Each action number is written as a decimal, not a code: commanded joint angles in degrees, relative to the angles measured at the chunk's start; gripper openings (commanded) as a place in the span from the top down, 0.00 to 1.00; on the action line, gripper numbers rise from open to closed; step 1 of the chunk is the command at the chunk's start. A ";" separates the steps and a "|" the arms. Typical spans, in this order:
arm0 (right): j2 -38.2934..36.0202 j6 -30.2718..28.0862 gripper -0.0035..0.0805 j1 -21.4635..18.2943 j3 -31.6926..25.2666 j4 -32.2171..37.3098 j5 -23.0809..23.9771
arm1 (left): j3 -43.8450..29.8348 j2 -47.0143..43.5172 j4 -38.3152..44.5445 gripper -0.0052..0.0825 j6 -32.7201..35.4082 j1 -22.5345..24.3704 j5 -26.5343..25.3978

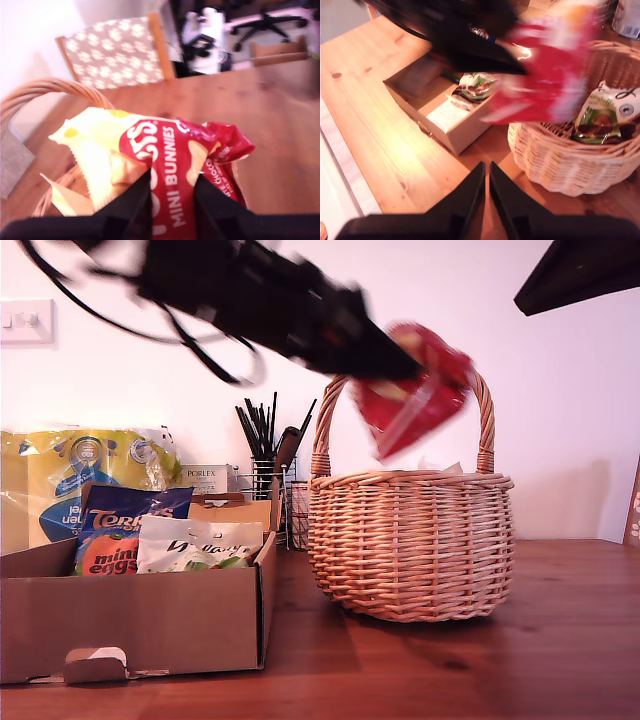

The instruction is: Move the bags of Easter eggs from the cardboard box on the left into the woven basket on the right side.

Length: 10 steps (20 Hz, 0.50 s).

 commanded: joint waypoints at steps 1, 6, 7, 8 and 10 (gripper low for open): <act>-0.26 -0.15 0.97 -0.42 0.15 -0.22 0.04 | 0.11 2.10 5.55 0.80 -0.68 -1.14 -3.41; -0.26 -0.15 0.97 -0.42 0.15 -0.26 0.04 | 0.13 6.51 11.43 0.80 -0.61 -2.21 -13.07; -0.26 -0.15 0.97 -0.42 0.15 -0.24 0.02 | 0.13 6.97 12.22 0.80 -0.55 -2.21 -14.51; -0.26 -0.15 0.97 -0.42 0.15 -0.26 0.02 | 0.13 7.10 12.48 0.80 -0.57 -2.21 -15.08; -0.26 -0.15 0.97 -0.42 0.15 -0.22 0.00 | 0.13 7.10 13.25 0.80 -0.52 -2.21 -17.27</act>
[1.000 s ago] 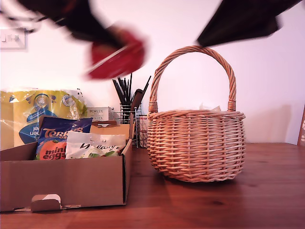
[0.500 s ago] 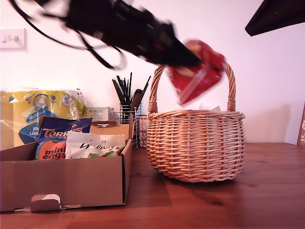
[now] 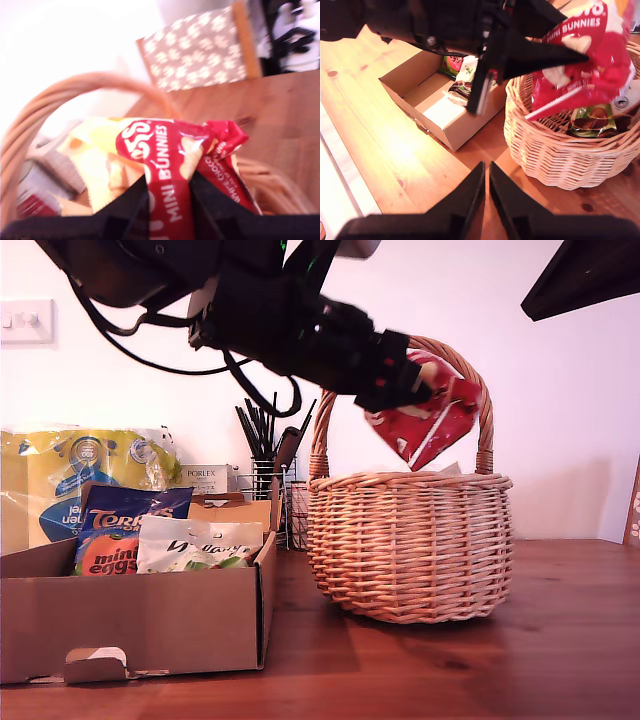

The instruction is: Move the bags of Easter eggs from the cardboard box on the left into the woven basket on the right side.

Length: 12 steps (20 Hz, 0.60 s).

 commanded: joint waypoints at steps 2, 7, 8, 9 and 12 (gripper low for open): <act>-0.24 -0.15 0.97 -0.17 0.15 0.22 0.00 | 0.13 1.42 2.51 0.80 0.09 0.13 -2.10; -0.24 -0.17 0.97 -0.17 0.15 0.59 -0.02 | 0.13 1.51 -4.85 0.79 0.09 0.17 -2.21; -0.24 -0.17 0.97 -0.17 0.15 0.76 -0.04 | 0.13 1.51 -6.29 0.79 0.09 0.17 -2.21; -0.24 -0.17 0.97 -0.17 0.15 0.87 -0.04 | 0.13 1.51 -7.30 0.79 0.09 0.17 -2.23; -0.24 -0.15 0.97 -0.17 0.15 0.83 -0.26 | 0.13 1.51 -7.52 0.69 0.15 0.20 -2.25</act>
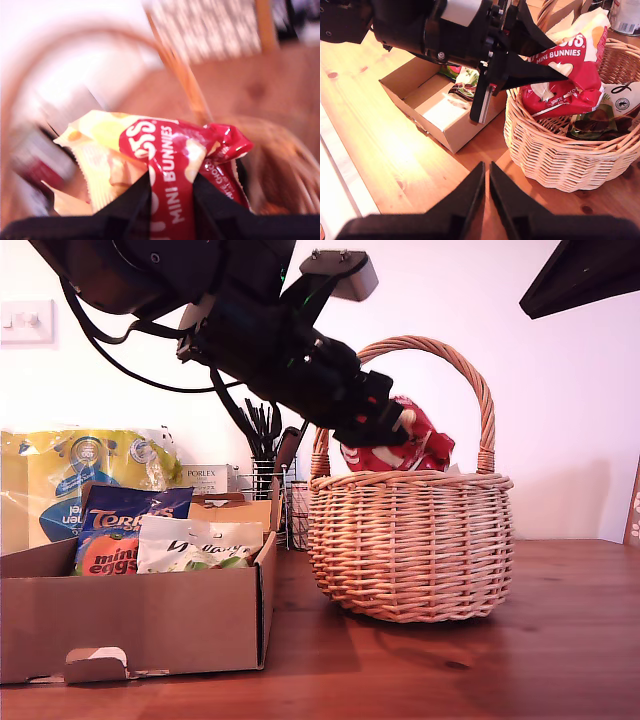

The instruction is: Move the bags of Easter eggs from the cardboard box on the left into the woven basket on the right side.

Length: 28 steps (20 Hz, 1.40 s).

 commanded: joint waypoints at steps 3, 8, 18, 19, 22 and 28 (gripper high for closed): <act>-0.24 -0.15 0.97 -0.17 0.15 0.42 -0.22 | 0.09 1.18 1.07 0.59 0.15 -0.02 -0.15; -0.24 -0.15 0.97 -0.17 0.15 0.42 -0.22 | 0.11 0.98 1.42 0.51 0.04 -0.07 0.50; 1.29 -0.52 0.97 1.36 0.15 7.45 -2.93 | 0.09 -18.40 -28.02 0.97 -0.70 0.42 4.35; 2.32 -0.35 0.97 2.47 0.15 9.62 -3.34 | 0.07 -20.28 -32.20 0.97 -0.68 1.07 5.57; 6.95 0.17 0.97 6.08 0.15 16.37 -3.21 | -0.11 -24.11 -43.58 0.97 0.83 4.24 8.09; 16.41 1.68 0.97 11.67 0.15 24.09 -3.17 | -1.25 -26.56 -55.74 0.97 6.60 15.08 13.33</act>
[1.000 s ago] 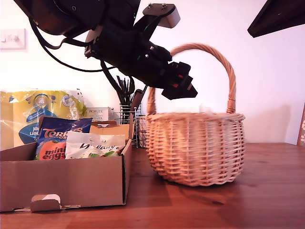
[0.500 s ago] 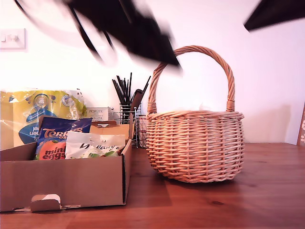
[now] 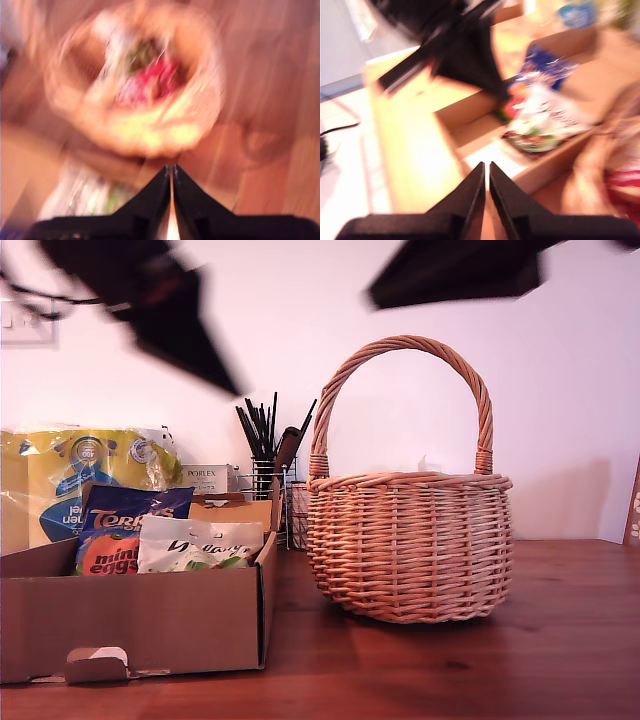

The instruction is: Move the bags of Easter eggs from the cardboard box on the left into the woven basket on the right side.

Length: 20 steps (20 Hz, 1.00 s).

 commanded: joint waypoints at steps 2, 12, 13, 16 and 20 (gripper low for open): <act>1.22 0.46 0.97 -0.15 0.15 0.94 0.04 | -1.51 0.02 -3.67 0.97 3.65 2.84 -0.24; 1.31 0.61 0.97 -0.26 0.15 0.76 0.02 | -1.55 7.08 -5.07 0.03 7.56 5.81 -2.84; 1.31 0.61 0.97 -0.26 0.15 0.63 0.04 | -1.55 8.41 -4.00 0.06 9.77 5.55 -3.19; 1.31 0.61 0.97 -0.24 0.15 0.31 0.02 | -1.55 11.45 4.42 0.05 10.91 5.49 -4.15; 1.31 0.63 0.97 -0.26 0.15 -0.39 0.02 | -1.53 15.65 12.83 0.05 11.34 5.49 -4.74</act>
